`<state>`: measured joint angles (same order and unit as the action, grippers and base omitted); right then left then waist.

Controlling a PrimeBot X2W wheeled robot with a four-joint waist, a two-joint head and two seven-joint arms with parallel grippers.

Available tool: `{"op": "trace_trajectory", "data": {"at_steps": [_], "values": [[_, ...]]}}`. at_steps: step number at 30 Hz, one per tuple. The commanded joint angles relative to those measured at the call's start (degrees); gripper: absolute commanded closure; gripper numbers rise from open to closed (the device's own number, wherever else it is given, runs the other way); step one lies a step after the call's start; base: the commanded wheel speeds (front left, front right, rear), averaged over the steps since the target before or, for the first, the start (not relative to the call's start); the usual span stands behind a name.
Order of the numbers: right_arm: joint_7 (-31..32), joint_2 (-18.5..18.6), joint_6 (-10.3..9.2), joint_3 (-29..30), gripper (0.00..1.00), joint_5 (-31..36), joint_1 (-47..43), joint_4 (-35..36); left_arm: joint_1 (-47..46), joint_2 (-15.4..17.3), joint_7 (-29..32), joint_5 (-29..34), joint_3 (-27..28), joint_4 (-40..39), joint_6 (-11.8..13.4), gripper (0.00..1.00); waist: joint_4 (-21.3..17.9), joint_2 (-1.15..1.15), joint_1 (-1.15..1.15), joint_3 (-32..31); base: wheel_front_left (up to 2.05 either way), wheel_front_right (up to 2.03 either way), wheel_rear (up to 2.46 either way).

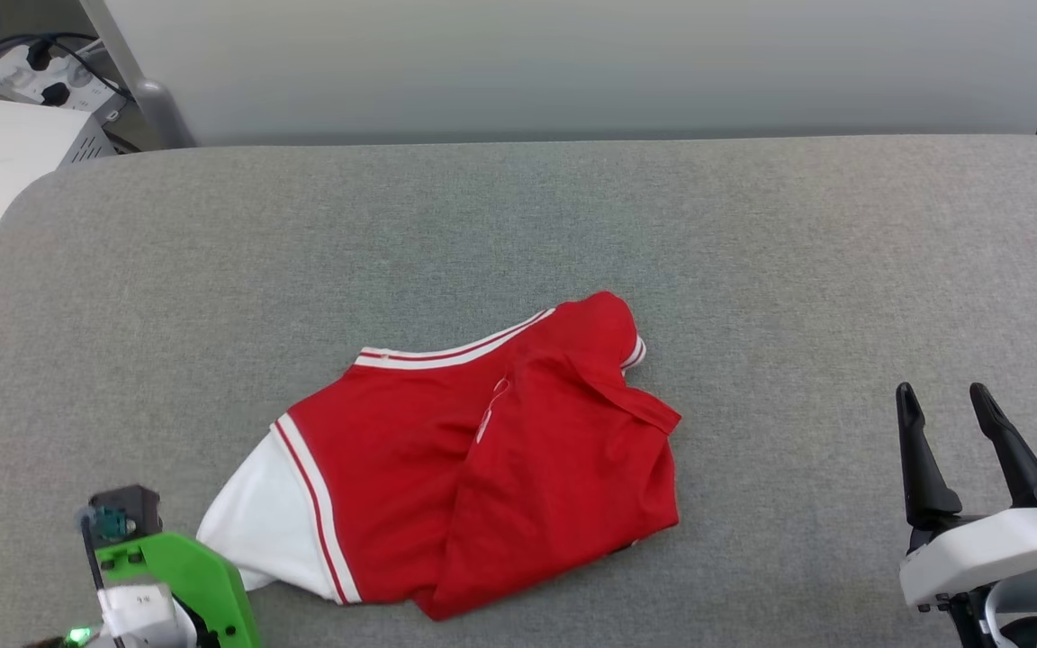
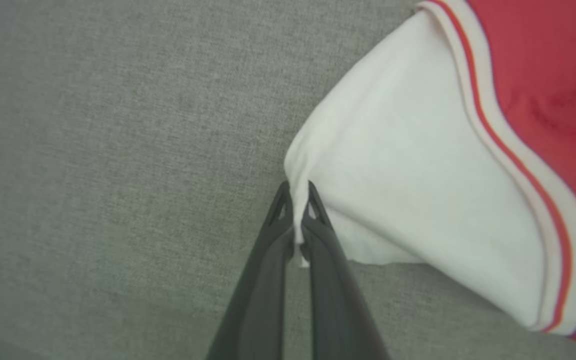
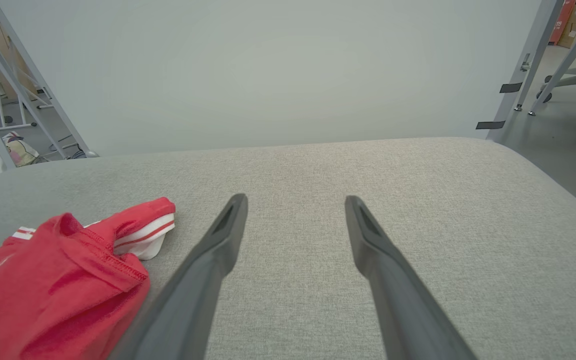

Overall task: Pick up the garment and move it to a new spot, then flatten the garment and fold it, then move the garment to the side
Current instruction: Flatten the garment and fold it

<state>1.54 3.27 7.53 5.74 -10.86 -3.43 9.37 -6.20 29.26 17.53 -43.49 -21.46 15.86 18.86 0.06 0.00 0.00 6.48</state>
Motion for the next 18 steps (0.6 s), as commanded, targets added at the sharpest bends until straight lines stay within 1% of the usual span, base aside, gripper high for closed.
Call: {"op": "trace_trajectory", "data": {"at_steps": [1,4,7,8,9,10,13,14,18], "values": [[0.2,-0.1,-0.04,0.2,0.00,-0.1,-0.5,0.1,1.9,-0.6,-0.7,-0.8,0.1,-0.2,0.4,1.00,0.2,0.00,0.00,-0.2,0.00,0.00,0.00],[0.4,-0.1,-0.04,0.2,0.00,0.0,-0.4,0.1,3.9,-2.2,-1.5,-1.6,-0.4,0.5,0.2,1.00,0.3,0.00,0.00,-0.5,0.00,0.00,0.00],[0.6,-0.1,-0.04,0.1,0.00,0.1,-0.5,0.0,4.4,-3.8,-3.2,-1.8,-1.0,2.1,-0.8,1.00,0.2,0.00,0.00,-1.2,0.00,0.00,0.00],[0.7,-0.1,-0.04,0.1,0.00,0.1,-0.5,0.0,4.4,-4.3,-3.7,-2.0,-1.1,2.5,-1.4,0.91,0.2,0.00,0.00,-1.3,0.00,0.00,0.00],[0.8,-0.1,-0.04,0.3,0.00,0.1,-0.5,0.0,4.0,-4.8,-4.8,-1.7,-1.4,3.1,-1.9,0.54,0.3,0.00,0.00,-1.5,0.00,0.00,0.00],[0.8,-0.1,-0.04,0.5,0.00,0.2,-0.6,0.0,3.5,-5.0,-5.9,-0.9,-1.9,3.7,-2.4,0.00,0.3,0.00,0.00,-1.8,0.00,0.00,0.00],[1.0,-0.2,-0.04,0.8,0.00,0.3,-0.7,-0.1,2.2,-6.1,-10.7,0.5,-2.0,4.5,-3.2,0.00,0.2,0.00,0.00,-2.5,0.00,0.00,0.00],[1.4,-0.2,-0.04,1.3,0.00,0.5,-0.9,0.0,-0.4,-7.7,-22.6,4.5,-1.3,4.2,-3.1,0.00,0.3,0.00,0.00,-3.5,0.00,0.00,0.00],[2.0,-0.3,-0.04,1.3,0.00,0.1,-0.9,0.1,-1.2,-8.1,-27.1,5.7,-0.7,2.6,-2.8,0.00,0.5,0.00,0.00,-3.5,0.00,0.00,0.00]]}}
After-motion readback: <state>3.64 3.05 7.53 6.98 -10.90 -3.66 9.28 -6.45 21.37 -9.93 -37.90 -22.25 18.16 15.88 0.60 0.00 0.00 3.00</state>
